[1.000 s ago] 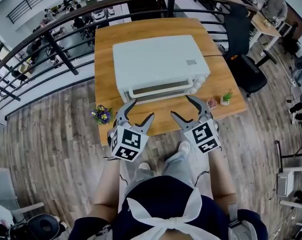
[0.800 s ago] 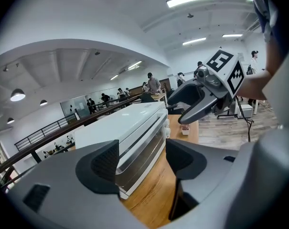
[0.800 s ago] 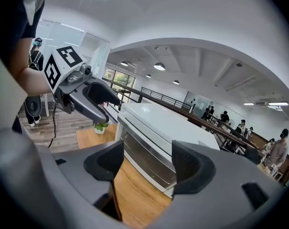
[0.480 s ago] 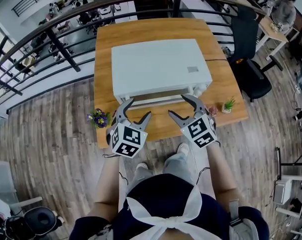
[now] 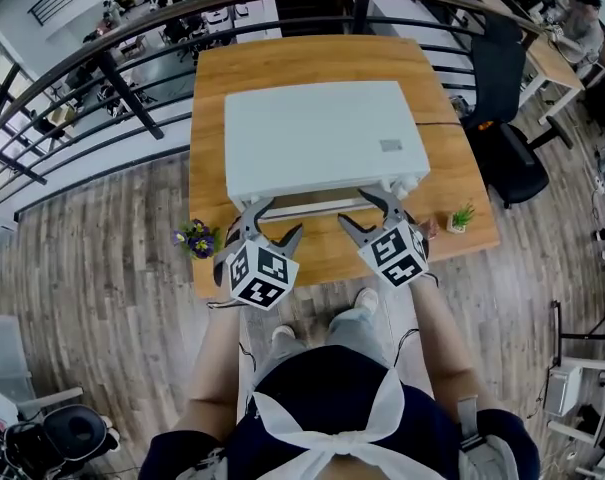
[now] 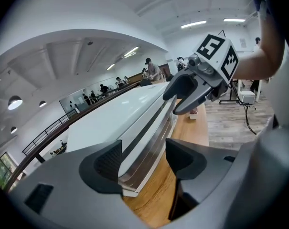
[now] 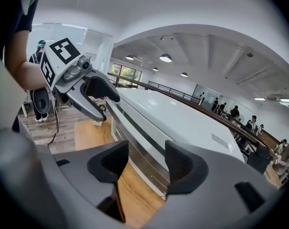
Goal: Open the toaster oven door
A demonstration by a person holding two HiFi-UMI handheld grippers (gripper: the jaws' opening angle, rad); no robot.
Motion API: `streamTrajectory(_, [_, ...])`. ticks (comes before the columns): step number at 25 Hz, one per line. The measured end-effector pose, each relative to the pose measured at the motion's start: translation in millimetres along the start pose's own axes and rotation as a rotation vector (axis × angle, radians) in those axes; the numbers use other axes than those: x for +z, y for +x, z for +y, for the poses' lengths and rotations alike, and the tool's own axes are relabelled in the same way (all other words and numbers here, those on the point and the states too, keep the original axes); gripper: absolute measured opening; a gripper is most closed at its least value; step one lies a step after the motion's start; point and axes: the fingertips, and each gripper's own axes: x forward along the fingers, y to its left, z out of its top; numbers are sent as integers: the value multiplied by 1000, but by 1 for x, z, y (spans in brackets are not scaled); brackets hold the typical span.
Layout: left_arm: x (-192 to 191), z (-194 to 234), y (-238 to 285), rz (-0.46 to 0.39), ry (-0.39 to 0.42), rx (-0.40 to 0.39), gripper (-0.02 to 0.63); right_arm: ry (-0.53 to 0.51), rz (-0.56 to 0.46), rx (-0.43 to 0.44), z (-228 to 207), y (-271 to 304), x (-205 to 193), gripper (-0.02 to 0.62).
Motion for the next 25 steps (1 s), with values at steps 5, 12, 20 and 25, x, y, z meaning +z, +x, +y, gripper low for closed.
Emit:
streamTrajectory(5, [-6, 4, 4, 41, 50, 62, 223, 51, -53, -18, -4, -4, 4, 200])
streamTrajectory(12, [-10, -2, 0, 44, 38, 64, 202, 36, -32, -17, 3, -9, -1, 192])
streamTrajectory(20, [-12, -9, -3, 31, 26, 49, 198, 32, -22, -21, 8, -12, -7, 192])
streamTrajectory(25, [-15, -14, -6, 33, 34, 54, 196, 33, -19, -15, 13, -15, -10, 190])
